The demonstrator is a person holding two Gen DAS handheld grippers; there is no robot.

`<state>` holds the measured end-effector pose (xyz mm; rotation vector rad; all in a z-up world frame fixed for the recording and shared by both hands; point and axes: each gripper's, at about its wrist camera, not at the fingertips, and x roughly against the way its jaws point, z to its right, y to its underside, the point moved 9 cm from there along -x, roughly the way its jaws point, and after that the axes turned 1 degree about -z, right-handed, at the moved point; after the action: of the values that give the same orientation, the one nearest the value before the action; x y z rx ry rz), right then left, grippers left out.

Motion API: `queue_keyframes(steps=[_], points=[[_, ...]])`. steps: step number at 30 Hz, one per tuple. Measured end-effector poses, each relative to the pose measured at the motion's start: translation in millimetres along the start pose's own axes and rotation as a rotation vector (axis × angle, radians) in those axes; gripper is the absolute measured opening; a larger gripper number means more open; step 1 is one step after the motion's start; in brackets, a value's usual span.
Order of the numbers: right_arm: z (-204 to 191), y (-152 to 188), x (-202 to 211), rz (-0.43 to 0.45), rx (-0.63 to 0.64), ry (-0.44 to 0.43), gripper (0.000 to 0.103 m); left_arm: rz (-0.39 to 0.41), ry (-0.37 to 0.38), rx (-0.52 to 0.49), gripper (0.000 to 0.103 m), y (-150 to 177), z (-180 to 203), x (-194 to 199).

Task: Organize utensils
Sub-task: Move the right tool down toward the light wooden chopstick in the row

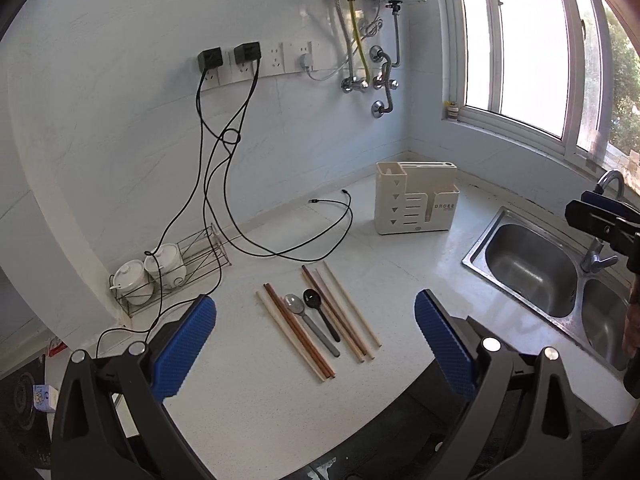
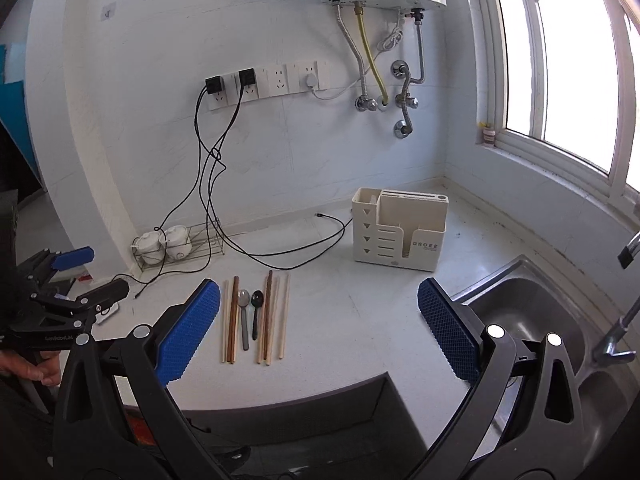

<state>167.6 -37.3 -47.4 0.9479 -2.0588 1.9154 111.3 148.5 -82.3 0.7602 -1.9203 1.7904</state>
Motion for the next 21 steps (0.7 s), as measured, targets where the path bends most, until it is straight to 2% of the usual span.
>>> queue_keyframes(steps=[4, 6, 10, 15, 18, 21], points=[[1.7, 10.8, -37.3, -0.043, -0.059, 0.114, 0.095, -0.090, -0.043, 0.065, 0.098, 20.8, -38.2, -32.8], [0.8, 15.8, -60.3, -0.087, -0.066, 0.132, 0.095, -0.132, -0.044, 0.086, 0.098, 30.9, -48.4, -49.5], [-7.0, 21.3, -111.0, -0.183, -0.032, 0.081, 0.095, -0.200, -0.049, 0.125, 0.098, 43.6, -54.4, -82.8], [-18.5, 22.5, -182.1, -0.275, 0.076, 0.019, 0.095, -0.251, -0.106, 0.163, 0.098, 43.7, -58.2, -129.8], [-26.6, 25.1, -225.9, -0.347, 0.128, -0.027, 0.095, -0.297, -0.104, 0.233, 0.098, 47.9, -61.5, -159.7], [-35.2, 29.2, -261.8, -0.405, 0.183, -0.086, 0.095, -0.363, -0.101, 0.348, 0.098, 59.4, -68.4, -188.0]])
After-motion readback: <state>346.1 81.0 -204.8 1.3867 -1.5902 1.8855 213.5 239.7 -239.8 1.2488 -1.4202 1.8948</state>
